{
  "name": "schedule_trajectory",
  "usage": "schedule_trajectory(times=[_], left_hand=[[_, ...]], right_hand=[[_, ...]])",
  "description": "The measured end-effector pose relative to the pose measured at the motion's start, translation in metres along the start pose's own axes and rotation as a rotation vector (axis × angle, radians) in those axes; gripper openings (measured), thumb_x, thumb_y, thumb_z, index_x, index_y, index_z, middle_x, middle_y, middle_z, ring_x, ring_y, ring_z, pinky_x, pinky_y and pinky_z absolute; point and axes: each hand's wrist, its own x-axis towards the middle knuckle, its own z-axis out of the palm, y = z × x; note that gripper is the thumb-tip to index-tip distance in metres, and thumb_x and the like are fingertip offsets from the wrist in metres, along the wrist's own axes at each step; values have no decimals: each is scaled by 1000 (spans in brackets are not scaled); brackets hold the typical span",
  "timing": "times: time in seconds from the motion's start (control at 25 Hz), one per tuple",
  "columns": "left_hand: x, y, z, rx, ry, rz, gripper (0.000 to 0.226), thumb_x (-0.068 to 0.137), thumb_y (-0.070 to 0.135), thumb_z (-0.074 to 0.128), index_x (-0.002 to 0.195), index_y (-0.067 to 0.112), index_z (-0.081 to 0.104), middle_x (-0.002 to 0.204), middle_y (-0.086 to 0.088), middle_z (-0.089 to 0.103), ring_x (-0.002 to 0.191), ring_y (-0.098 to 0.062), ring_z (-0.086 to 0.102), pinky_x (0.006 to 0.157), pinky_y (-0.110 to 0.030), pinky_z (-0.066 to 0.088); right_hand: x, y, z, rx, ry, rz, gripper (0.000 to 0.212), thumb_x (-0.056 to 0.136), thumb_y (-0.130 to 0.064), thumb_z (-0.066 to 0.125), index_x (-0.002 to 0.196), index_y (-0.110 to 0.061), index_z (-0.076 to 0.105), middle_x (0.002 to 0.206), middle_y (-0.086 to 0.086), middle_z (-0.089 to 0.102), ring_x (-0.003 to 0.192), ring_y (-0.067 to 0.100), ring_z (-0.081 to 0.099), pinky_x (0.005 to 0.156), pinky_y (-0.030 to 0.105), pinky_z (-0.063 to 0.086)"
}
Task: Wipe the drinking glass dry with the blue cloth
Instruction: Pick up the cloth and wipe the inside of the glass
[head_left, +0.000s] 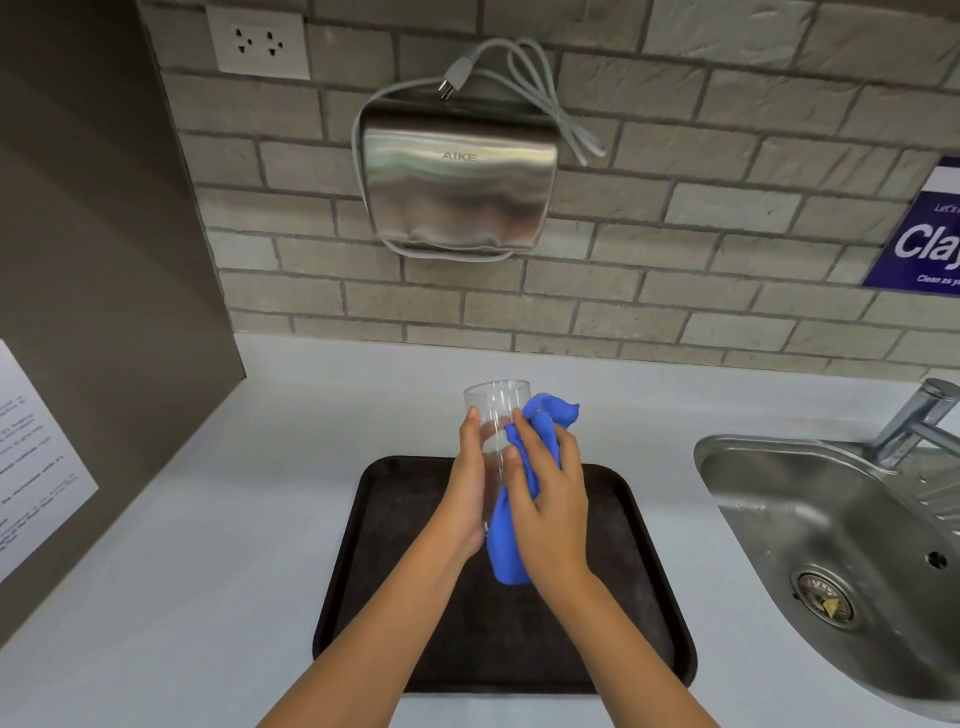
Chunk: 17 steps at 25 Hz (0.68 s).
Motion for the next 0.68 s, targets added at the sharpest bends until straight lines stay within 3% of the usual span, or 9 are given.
schedule_trajectory(times=[0.08, 0.16, 0.24, 0.36, 0.52, 0.6, 0.68], left_hand=[[3, 1, -4, 18, 16, -10, 65, 89, 70, 42, 120, 20, 70, 113, -13, 77, 106, -25, 74, 85, -36, 59], [5, 3, -5, 33, 27, -23, 69, 89, 72, 38, 122, 19, 68, 113, -13, 77, 107, -26, 73, 91, -41, 57], [7, 5, -4, 45, 33, -22, 72, 89, 72, 37, 123, 17, 68, 115, -14, 77, 109, -27, 72, 96, -43, 55], [5, 10, 4, 114, 103, 18, 66, 95, 66, 34, 122, 15, 68, 115, -17, 75, 109, -29, 72, 97, -43, 56], [-1, 3, 12, 363, 190, 170, 44, 96, 59, 40, 119, 29, 63, 112, -3, 73, 102, -17, 71, 81, -26, 57], [-5, 0, 13, 355, 114, 168, 62, 85, 64, 52, 132, 26, 55, 120, -2, 71, 107, -15, 71, 89, -29, 58], [-3, 2, 9, 285, 55, 118, 73, 79, 65, 58, 133, 16, 57, 120, -8, 72, 108, -21, 71, 96, -37, 57]], right_hand=[[11, -4, -6, 171, -49, 127, 37, 98, -32, 47, 130, -50, 43, 126, -21, 45, 115, -18, 46, 92, 7, 44], [20, -2, -12, 245, -104, 211, 37, 98, -36, 47, 126, -58, 38, 123, -24, 43, 110, -23, 45, 89, 2, 43], [23, 1, -13, 225, -131, 236, 41, 96, -41, 47, 132, -58, 36, 121, -15, 45, 109, -18, 47, 83, 1, 44], [24, 5, -9, 145, -117, 217, 49, 94, -46, 49, 140, -51, 32, 120, -6, 42, 100, -25, 45, 74, -5, 40], [20, 8, -7, 74, -62, 220, 52, 94, -47, 46, 144, -43, 32, 122, -2, 41, 99, -17, 49, 73, -3, 41], [13, 6, -4, 18, -22, 160, 54, 93, -52, 39, 145, -40, 31, 123, -3, 41, 101, -15, 49, 77, -1, 43], [3, 4, 3, -109, 18, 28, 53, 95, -51, 33, 146, -34, 32, 130, -2, 39, 107, -5, 51, 87, 9, 45]])
